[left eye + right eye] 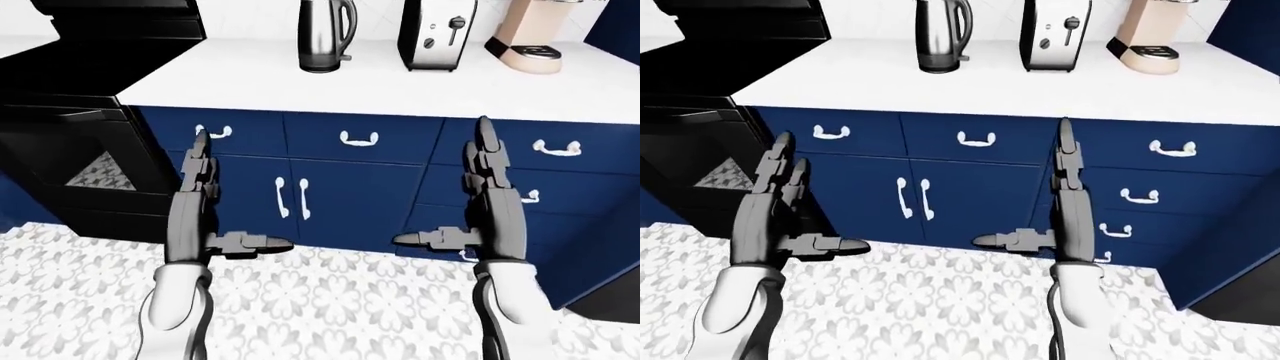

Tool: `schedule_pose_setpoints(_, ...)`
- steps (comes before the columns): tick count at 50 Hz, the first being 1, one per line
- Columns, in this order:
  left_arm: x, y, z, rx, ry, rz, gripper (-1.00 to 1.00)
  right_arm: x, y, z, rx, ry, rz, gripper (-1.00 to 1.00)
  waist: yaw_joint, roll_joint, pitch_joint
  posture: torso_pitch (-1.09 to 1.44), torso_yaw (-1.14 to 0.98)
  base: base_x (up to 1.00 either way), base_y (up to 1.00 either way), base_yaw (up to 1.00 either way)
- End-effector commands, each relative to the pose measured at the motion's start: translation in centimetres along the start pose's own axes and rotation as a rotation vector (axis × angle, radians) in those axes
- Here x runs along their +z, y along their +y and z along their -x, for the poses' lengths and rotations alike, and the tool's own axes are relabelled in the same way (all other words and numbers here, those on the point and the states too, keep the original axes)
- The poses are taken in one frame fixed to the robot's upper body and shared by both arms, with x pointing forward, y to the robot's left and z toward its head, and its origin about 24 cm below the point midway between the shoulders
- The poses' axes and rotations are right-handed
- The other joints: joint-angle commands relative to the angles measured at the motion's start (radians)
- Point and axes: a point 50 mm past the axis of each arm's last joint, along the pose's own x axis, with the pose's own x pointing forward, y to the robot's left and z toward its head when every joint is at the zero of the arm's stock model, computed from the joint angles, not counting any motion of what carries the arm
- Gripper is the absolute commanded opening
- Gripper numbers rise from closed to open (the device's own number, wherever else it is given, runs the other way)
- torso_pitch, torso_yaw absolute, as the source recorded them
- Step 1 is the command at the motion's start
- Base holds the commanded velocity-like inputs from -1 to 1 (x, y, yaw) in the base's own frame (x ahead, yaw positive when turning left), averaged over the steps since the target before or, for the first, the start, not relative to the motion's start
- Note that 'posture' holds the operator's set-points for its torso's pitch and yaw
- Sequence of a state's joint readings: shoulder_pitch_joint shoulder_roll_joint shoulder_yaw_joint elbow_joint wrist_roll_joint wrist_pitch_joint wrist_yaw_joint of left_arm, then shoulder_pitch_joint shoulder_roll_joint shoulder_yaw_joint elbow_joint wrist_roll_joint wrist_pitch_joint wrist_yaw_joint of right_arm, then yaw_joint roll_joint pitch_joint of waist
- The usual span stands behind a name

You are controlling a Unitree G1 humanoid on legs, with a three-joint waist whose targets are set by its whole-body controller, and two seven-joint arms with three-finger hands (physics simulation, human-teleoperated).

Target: Press down the lever to turn on the electric kettle.

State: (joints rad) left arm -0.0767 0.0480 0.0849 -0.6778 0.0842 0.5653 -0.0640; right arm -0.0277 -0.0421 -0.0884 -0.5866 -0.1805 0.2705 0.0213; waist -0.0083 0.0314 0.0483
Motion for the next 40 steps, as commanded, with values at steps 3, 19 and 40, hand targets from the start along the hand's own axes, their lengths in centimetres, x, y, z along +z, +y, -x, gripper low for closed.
schedule_pose_setpoints(3,1.2,0.3,0.0,0.013,-0.070,-0.009,1.00,1.4,0.0,-0.2,-0.002,-0.079,-0.004,1.00,0.001,0.061,-0.026,0.00,0.00,0.18,0.00,0.00)
schedule_pose_setpoints(19,2.6,0.6,0.2,0.025,-0.102,-0.018,1.00,1.9,-0.3,0.0,-0.019,-0.088,-0.013,1.00,0.011,-0.085,-0.025,0.00,0.00,0.18,0.00,0.00)
schedule_pose_setpoints(40,3.6,0.9,0.2,0.038,-0.128,-0.025,1.00,2.0,-0.4,0.0,-0.035,-0.086,-0.018,1.00,0.026,-0.060,-0.022,0.00,0.00,0.18,0.00,0.00)
